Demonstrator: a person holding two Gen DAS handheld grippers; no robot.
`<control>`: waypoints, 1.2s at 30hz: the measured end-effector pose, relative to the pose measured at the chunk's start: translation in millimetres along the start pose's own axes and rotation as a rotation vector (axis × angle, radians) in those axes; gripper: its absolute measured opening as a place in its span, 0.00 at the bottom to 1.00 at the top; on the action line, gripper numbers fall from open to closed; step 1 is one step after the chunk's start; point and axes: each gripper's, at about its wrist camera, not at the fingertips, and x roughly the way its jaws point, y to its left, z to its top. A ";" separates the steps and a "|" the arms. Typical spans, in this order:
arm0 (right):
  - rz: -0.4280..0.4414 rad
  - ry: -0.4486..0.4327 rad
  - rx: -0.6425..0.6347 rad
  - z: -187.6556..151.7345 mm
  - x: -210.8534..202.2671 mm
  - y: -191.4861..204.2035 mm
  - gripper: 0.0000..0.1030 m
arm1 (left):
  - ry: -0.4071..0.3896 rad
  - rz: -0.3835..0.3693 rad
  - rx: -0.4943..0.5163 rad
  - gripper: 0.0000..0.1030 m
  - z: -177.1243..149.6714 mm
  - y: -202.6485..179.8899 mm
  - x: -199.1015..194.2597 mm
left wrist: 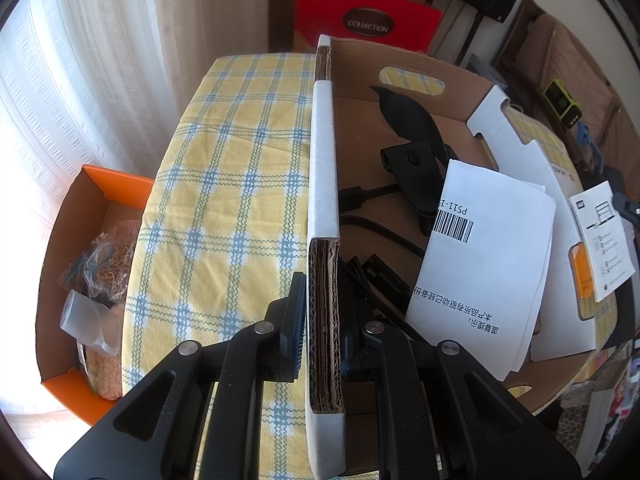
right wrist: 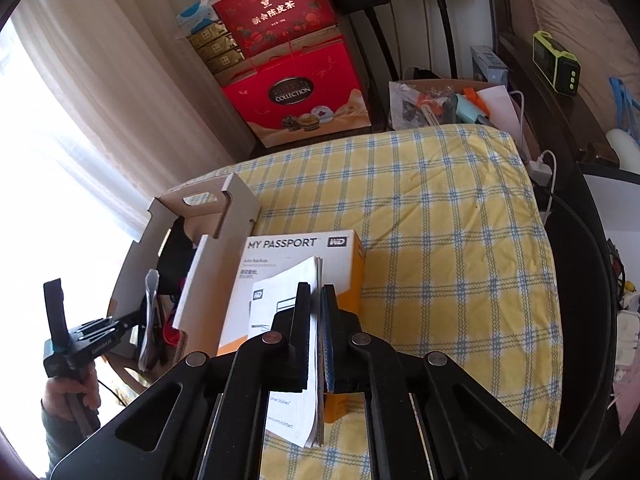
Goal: Organize objects
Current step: 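Close the right tool on the WD sheet and lift it, then carry the WD sheet into the tray and open the right tool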
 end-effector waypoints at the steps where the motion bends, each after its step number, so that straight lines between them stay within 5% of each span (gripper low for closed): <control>1: 0.003 -0.006 -0.008 1.9 -1.5 4.0 0.03 | 0.000 0.000 0.000 0.11 0.0 0.4 -0.1; 21: 0.076 -0.055 -0.212 36.6 -15.3 115.1 0.01 | 0.000 -0.001 -0.004 0.11 0.2 -0.1 0.5; 36: 0.258 -0.021 -0.294 23.5 1.4 200.4 0.01 | 0.000 -0.002 -0.007 0.11 -1.2 -3.4 0.8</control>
